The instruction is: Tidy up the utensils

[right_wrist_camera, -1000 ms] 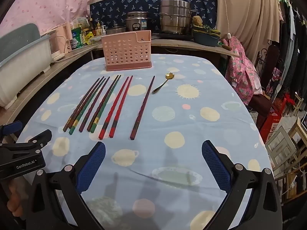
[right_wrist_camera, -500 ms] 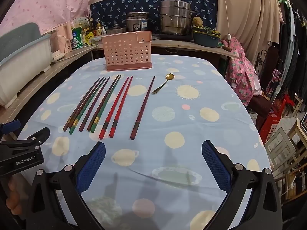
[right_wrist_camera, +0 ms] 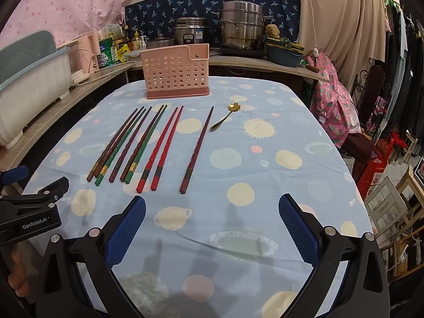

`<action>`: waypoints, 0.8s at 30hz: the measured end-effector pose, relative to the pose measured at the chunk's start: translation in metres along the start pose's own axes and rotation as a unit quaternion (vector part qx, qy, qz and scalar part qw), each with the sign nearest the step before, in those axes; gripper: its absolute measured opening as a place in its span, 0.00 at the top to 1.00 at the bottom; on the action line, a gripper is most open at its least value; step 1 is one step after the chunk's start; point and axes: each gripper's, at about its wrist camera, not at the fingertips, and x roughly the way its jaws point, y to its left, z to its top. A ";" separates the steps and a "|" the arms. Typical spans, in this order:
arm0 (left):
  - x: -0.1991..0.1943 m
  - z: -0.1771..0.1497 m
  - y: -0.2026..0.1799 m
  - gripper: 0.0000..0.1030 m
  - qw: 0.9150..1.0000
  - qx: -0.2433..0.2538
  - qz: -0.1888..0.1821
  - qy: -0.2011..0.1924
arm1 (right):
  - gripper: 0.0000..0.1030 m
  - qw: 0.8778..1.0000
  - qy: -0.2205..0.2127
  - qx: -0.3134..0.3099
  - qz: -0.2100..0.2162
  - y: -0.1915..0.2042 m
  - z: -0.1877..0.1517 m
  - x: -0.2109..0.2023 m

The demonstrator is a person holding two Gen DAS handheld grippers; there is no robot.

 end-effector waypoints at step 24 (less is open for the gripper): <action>0.002 -0.002 0.001 0.07 1.000 -0.001 0.001 0.000 | 0.06 1.000 -0.001 -0.001 -0.001 0.000 0.000 -0.001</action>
